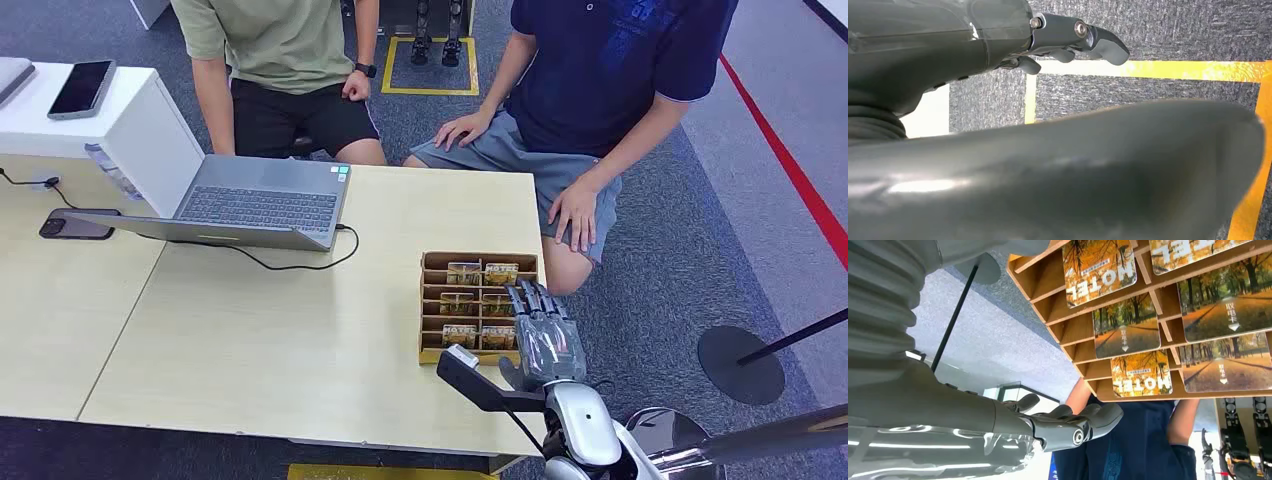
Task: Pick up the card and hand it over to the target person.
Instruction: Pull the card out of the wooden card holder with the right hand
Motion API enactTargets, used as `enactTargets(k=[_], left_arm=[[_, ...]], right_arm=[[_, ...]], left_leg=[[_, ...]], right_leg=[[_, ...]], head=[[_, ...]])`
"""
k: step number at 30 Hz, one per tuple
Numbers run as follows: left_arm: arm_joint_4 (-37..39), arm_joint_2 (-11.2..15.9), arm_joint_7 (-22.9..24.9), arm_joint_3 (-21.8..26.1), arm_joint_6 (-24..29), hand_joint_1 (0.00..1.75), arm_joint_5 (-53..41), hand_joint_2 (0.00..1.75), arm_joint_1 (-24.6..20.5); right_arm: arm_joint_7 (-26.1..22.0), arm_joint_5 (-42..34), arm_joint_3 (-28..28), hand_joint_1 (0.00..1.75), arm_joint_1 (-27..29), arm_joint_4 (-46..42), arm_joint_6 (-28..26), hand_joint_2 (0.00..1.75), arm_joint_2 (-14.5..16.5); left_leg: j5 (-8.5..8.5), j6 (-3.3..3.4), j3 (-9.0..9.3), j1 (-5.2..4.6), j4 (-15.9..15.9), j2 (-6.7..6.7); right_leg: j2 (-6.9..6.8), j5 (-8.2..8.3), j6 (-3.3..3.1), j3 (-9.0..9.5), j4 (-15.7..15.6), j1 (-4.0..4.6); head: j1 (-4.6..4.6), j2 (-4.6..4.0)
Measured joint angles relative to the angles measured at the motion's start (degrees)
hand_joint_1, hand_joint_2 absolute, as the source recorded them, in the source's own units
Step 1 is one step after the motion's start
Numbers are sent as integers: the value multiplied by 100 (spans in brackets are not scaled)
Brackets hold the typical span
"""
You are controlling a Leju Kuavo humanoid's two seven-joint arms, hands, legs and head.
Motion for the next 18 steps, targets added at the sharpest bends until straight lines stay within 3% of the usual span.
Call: enactTargets(k=[18], left_arm=[[0, 32, 9, -32, -26, 0, -17, 0, -1]], right_arm=[[-154, -313, 68, 56, -59, 492, -130, 175, 113]], left_leg=[[0, 0, -2, 0, 1, -2]], right_leg=[[-2, -1, 1, -1, 1, 0]], head=[[0, 0]])
